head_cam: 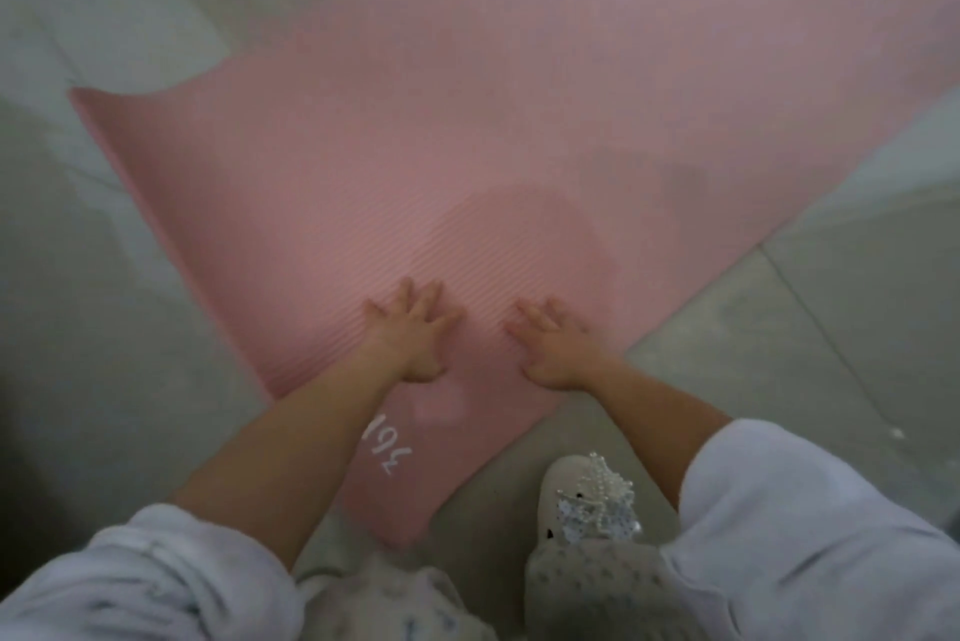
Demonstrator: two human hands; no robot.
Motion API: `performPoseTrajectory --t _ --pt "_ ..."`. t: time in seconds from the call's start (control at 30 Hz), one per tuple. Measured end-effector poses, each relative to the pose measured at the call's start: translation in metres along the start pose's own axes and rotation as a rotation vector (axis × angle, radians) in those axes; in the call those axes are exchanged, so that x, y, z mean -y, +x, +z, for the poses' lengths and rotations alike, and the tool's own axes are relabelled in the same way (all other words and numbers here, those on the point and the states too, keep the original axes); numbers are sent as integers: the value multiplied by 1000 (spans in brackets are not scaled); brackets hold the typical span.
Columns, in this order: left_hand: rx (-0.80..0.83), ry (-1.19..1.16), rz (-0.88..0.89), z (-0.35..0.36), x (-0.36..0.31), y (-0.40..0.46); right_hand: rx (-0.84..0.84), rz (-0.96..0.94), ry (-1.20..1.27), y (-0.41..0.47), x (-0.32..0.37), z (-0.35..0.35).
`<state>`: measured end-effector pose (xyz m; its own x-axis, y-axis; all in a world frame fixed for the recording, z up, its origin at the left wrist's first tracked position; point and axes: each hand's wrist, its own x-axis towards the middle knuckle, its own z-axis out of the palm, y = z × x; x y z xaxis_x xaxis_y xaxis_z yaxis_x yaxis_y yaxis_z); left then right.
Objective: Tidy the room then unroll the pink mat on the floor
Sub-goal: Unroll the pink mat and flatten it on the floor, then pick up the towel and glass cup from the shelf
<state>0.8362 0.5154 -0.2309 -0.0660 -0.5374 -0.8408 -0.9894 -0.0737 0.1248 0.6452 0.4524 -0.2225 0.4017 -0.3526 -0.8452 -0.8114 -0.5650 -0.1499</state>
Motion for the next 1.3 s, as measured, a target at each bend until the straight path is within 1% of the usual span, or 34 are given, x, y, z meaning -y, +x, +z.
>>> performPoseTrajectory --t 0.03,0.07,0.13,0.2,0.27,0.33,0.57,0.73,0.8,0.93,1.1,1.23,1.3 --pt "49 -66 -44 -11 -3 -12 56 18 86 -7 8 -15" --pt "69 -123 -84 -28 -8 -29 65 31 162 -21 11 -34" --pt "43 -199 -134 -58 -16 -60 19 58 266 -51 14 -61" --pt "4 -226 -141 -97 -27 -96 -22 93 356 -92 5 -87" --pt "-20 -240 -145 -138 -39 -135 -47 135 388 -138 -3 -116" --pt "-44 -243 -142 -182 -53 -178 -106 172 391 -190 -12 -149" --pt "-182 -255 -79 -322 -103 -317 -230 227 481 -365 -14 -261" --pt "-296 -289 32 -407 -137 -412 -332 298 557 -481 -9 -326" --pt "-338 -266 89 -440 -152 -449 -403 333 588 -526 -9 -346" --pt "-406 -215 175 -483 -180 -502 -512 397 630 -597 -8 -362" --pt "-459 -188 294 -506 -222 -540 -658 479 678 -660 -15 -361" --pt "-495 -159 395 -510 -257 -552 -760 549 771 -685 -30 -352" --pt "-493 -154 427 -507 -270 -552 -784 572 822 -687 -38 -349"
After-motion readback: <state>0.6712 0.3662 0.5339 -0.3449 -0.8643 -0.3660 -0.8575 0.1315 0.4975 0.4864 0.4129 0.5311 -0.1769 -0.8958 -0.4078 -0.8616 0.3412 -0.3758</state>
